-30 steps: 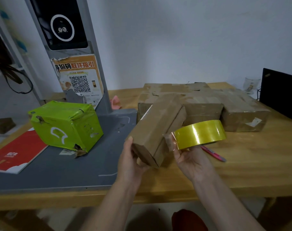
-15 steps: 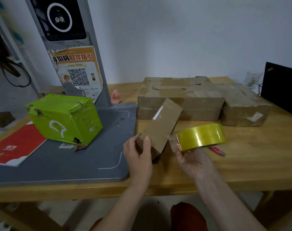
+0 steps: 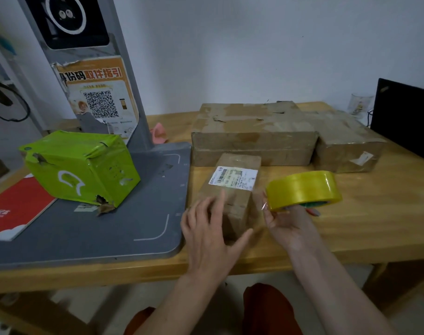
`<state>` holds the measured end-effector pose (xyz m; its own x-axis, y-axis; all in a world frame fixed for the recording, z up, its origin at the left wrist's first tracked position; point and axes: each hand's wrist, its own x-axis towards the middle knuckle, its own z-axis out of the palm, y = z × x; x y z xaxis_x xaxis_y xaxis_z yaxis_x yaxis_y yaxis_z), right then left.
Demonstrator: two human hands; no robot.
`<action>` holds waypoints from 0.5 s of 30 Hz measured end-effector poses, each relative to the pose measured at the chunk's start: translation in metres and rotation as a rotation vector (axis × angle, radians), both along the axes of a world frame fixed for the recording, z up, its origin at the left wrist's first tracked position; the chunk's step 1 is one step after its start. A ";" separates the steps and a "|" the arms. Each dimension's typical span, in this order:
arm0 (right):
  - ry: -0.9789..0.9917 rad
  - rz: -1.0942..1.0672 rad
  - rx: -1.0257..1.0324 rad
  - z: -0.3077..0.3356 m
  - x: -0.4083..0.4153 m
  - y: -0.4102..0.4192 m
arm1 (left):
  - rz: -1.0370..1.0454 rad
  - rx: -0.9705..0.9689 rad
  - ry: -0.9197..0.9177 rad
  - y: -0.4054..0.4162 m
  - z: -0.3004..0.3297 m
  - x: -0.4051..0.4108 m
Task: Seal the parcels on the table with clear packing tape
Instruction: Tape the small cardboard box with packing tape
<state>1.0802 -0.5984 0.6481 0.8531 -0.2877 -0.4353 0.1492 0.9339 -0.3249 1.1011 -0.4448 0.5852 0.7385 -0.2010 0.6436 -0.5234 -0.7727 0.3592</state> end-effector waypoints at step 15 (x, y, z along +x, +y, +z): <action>-0.084 -0.016 -0.241 0.019 -0.005 0.034 | -0.375 -1.031 0.945 -0.004 0.086 -0.034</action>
